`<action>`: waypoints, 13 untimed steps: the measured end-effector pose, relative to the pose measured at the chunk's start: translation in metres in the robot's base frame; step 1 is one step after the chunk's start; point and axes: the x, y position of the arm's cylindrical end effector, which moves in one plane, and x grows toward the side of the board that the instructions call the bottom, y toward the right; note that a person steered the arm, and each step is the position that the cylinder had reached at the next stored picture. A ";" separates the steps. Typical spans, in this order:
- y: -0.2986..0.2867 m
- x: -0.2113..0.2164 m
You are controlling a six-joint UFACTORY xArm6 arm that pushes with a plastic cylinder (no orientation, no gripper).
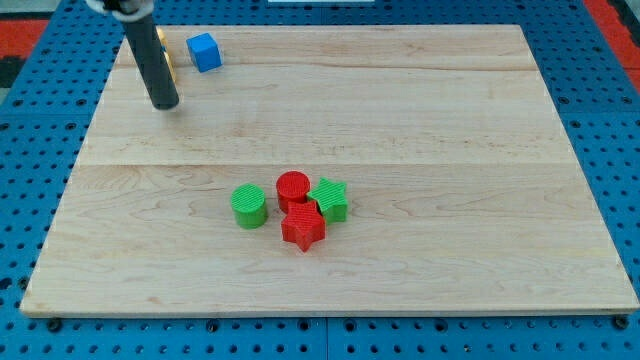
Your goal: Push cube and hexagon to form a group of blocks
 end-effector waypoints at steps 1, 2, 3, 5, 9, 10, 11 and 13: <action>0.036 0.020; 0.067 -0.035; 0.069 -0.096; 0.086 -0.113; 0.043 -0.181; 0.000 -0.180; -0.038 -0.180; -0.046 -0.166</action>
